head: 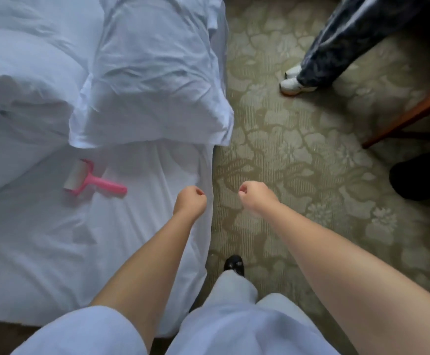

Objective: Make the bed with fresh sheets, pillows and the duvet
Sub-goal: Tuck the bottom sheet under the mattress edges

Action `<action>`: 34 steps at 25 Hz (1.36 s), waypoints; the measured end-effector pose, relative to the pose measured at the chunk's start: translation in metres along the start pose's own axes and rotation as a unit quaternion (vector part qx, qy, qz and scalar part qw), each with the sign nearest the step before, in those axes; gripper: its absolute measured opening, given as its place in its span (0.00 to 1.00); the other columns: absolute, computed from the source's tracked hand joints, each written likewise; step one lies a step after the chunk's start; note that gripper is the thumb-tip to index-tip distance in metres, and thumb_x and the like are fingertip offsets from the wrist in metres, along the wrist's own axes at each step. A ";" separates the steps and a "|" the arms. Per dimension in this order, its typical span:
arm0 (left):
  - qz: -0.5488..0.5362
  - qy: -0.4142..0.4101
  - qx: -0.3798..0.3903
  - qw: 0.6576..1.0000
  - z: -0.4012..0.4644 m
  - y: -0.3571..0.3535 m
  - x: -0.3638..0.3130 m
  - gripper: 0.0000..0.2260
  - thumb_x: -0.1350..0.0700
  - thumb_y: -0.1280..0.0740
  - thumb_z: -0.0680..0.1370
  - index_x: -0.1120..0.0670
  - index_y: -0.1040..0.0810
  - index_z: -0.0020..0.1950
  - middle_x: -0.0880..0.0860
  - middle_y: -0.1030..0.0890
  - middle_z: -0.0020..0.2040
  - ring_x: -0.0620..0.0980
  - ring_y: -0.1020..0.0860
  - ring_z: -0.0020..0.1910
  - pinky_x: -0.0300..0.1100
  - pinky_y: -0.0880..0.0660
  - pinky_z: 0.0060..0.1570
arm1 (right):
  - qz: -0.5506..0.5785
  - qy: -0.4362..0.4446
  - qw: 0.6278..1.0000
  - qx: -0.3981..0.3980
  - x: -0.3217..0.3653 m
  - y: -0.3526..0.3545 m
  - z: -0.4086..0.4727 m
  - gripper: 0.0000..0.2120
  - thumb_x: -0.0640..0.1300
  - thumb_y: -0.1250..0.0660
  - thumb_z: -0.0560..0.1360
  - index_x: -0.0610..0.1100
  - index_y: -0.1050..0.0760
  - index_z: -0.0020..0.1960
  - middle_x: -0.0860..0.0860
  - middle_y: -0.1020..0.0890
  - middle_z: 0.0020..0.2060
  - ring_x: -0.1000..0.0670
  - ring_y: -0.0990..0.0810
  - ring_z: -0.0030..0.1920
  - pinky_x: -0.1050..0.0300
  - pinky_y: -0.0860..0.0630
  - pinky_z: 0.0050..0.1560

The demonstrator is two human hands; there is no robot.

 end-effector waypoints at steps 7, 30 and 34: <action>-0.046 0.006 -0.042 0.998 0.080 0.026 -0.131 0.09 0.61 0.39 0.75 0.56 0.19 0.45 0.57 0.18 0.47 0.58 0.22 0.49 0.46 0.24 0.49 | -0.052 0.069 0.996 -0.003 0.013 0.122 0.094 0.13 0.45 0.46 0.82 0.44 0.26 0.58 0.47 0.21 0.51 0.45 0.22 0.48 0.50 0.23 0.47; -0.119 0.221 -0.087 0.964 0.282 -0.013 -0.334 0.12 0.59 0.42 0.80 0.53 0.22 0.58 0.54 0.22 0.59 0.55 0.25 0.56 0.45 0.27 0.51 | -0.305 0.254 0.905 0.153 0.055 0.306 0.408 0.12 0.39 0.46 0.77 0.44 0.35 0.35 0.50 0.30 0.33 0.49 0.33 0.32 0.57 0.38 0.28; -0.138 0.285 -0.109 0.942 0.288 -0.072 -0.323 0.13 0.57 0.43 0.81 0.51 0.24 0.62 0.54 0.22 0.60 0.55 0.24 0.57 0.44 0.27 0.49 | -0.369 0.330 0.848 0.191 0.044 0.274 0.431 0.09 0.40 0.47 0.78 0.43 0.30 0.42 0.49 0.28 0.38 0.47 0.28 0.38 0.57 0.37 0.30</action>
Point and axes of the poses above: each hand's wrist, its own z-axis towards the middle knuckle, its own y-axis out of the back of the hand, x = y × z, the point moved 4 cm from there along z, towards the middle knuckle
